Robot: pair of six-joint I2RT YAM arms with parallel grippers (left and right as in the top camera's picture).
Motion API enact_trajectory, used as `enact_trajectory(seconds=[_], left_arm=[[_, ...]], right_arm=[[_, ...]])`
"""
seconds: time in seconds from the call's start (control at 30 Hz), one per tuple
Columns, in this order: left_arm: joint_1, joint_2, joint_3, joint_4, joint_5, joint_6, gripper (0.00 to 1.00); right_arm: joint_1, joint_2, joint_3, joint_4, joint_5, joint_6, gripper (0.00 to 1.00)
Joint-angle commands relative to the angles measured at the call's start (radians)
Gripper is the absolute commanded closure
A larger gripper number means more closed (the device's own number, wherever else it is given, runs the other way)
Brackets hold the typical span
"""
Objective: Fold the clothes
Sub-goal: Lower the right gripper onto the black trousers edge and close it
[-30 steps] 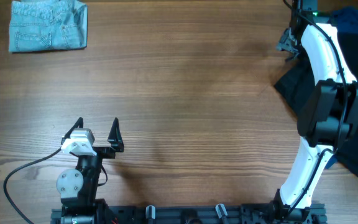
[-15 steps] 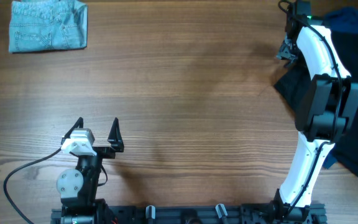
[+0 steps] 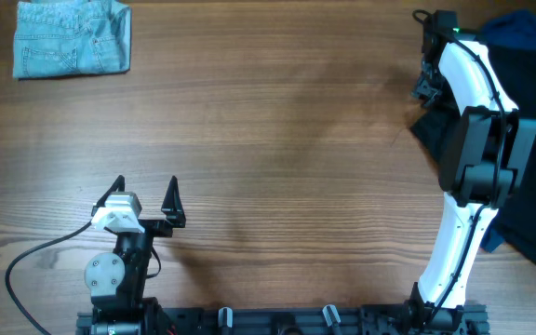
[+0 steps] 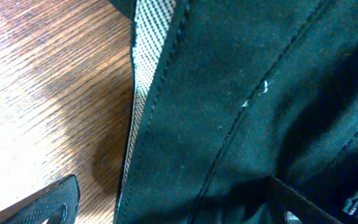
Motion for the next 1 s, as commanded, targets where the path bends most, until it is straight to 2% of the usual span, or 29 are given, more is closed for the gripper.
enact_trajectory(seconds=[0.0, 0.1, 0.2, 0.33, 0.4, 0.5, 0.73, 0.97], left_arm=[[0.007, -0.011, -0.003, -0.005, 0.019, 0.019, 0.0], [0.007, -0.011, -0.003, -0.005, 0.019, 0.019, 0.0], [0.007, -0.011, -0.003, -0.005, 0.019, 0.019, 0.0], [0.007, -0.011, -0.003, -0.005, 0.019, 0.019, 0.0], [0.007, -0.011, -0.003, -0.005, 0.019, 0.019, 0.0], [0.007, -0.011, -0.003, -0.005, 0.019, 0.019, 0.0], [0.007, -0.011, -0.003, -0.005, 0.019, 0.019, 0.0], [0.007, -0.011, -0.003, -0.005, 0.019, 0.019, 0.0]], right_arm=[[-0.003, 0.023, -0.007, -0.005, 0.038, 0.026, 0.05], [-0.003, 0.023, -0.007, -0.005, 0.044, 0.026, 0.06], [-0.002, 0.023, -0.007, 0.009, 0.004, 0.024, 0.0], [0.002, 0.023, -0.007, -0.001, -0.058, 0.065, 0.03], [0.0, 0.023, -0.008, -0.001, -0.051, 0.078, 0.14], [-0.003, 0.023, -0.009, -0.008, -0.019, 0.079, 0.25], [-0.001, 0.023, -0.008, -0.049, -0.012, 0.078, 0.66], [0.0, 0.013, 0.046, -0.099, -0.013, 0.078, 0.94]])
